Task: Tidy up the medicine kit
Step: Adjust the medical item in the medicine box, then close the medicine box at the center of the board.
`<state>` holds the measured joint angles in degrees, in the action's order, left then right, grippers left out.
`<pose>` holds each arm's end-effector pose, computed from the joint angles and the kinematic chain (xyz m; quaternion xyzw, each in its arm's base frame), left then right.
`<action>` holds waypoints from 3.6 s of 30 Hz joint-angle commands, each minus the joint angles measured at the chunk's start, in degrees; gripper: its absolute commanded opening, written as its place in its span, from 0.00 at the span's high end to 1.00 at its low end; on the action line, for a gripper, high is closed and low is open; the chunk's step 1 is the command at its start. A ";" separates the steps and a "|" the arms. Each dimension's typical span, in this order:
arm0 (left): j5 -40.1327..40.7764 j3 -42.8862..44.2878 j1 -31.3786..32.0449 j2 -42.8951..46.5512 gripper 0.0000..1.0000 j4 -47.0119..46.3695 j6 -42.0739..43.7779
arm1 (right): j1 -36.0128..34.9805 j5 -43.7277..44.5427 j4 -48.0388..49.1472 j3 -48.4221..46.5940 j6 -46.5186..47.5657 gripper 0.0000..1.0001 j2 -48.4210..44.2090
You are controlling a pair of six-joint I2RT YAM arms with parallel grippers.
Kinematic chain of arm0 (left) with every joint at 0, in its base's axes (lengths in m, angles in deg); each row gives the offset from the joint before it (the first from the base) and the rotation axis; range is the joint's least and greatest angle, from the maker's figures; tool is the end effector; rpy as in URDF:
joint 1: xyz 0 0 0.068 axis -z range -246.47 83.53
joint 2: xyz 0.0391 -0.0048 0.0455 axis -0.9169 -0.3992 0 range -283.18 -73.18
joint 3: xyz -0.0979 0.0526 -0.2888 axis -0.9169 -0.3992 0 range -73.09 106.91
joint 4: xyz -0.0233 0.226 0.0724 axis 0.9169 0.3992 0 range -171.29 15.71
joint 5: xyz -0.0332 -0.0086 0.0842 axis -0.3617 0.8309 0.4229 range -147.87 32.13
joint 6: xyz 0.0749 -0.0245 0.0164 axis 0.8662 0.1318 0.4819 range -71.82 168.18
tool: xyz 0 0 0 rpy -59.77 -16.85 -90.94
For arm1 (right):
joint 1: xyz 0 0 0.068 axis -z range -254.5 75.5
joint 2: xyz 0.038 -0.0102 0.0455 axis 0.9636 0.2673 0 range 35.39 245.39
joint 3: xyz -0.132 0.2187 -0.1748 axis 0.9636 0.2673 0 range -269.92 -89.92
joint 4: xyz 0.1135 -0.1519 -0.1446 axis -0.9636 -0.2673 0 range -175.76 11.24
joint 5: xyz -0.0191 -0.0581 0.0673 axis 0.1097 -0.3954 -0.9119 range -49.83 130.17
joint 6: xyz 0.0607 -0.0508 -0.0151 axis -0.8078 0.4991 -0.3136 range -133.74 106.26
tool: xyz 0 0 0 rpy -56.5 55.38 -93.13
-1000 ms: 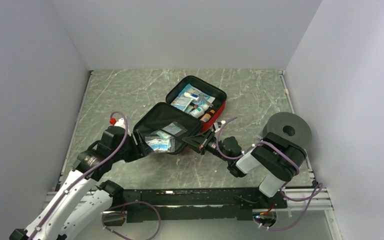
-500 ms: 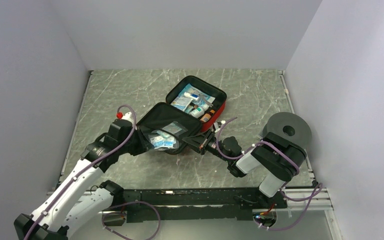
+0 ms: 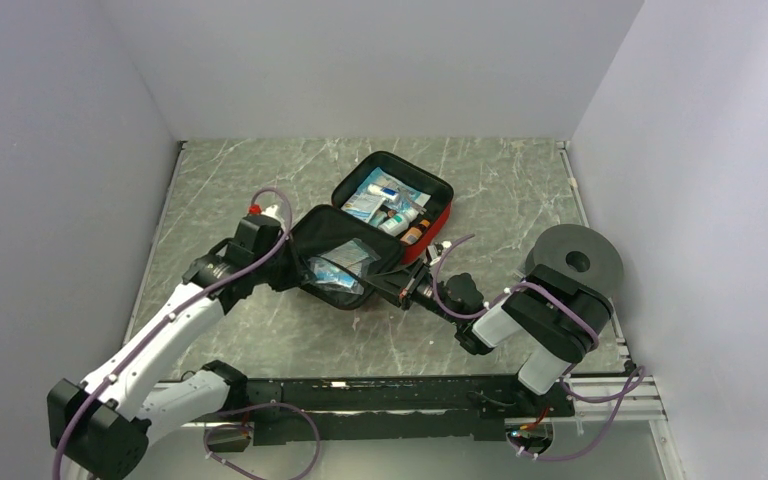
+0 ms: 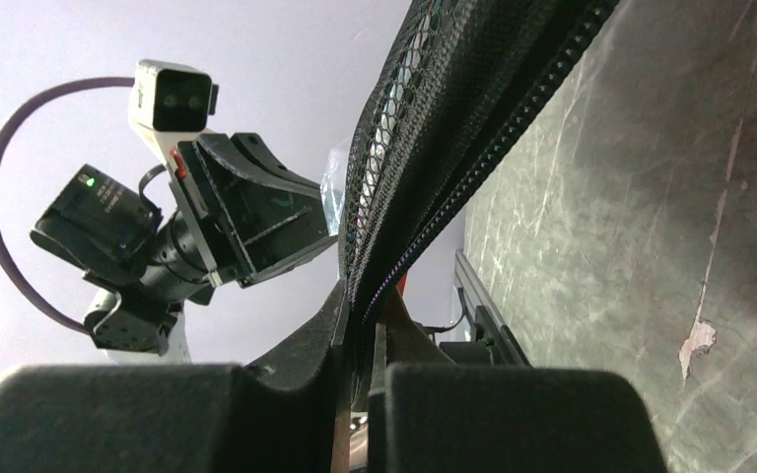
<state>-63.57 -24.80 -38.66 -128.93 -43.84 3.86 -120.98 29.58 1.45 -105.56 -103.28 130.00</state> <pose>0.1541 -0.0890 0.2926 -0.1136 0.9156 -0.2625 0.2825 0.1889 0.2174 0.2126 0.1942 0.6720 0.6841 0.2066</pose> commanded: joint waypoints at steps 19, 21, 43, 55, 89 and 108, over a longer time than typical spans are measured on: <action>-6.21 7.17 -0.74 -13.95 1.00 -12.45 0.58 | 0.24 0.50 17.80 -1.78 3.06 1.00 -1.26; -6.87 7.80 -0.74 -14.57 1.00 -12.92 0.44 | 0.23 0.67 17.85 -1.93 2.87 1.00 -0.88; 1.99 3.07 -0.81 14.28 0.28 10.12 4.04 | -1.58 5.72 17.84 -3.95 2.12 1.00 0.50; 2.13 -7.43 -0.80 35.42 0.35 18.81 -2.85 | -7.89 11.49 14.50 -12.50 4.05 1.00 0.20; 23.92 -17.66 -0.92 30.79 0.37 -0.25 -9.09 | -17.97 11.96 17.84 -19.45 1.25 0.84 9.00; 25.14 -13.57 -1.35 25.52 0.36 -5.76 -7.03 | -14.89 -1.31 17.41 -10.67 3.77 0.38 5.46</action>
<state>-39.46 -41.30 -39.67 -102.83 -45.23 -4.40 -137.35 32.55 4.77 -120.66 -101.57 140.51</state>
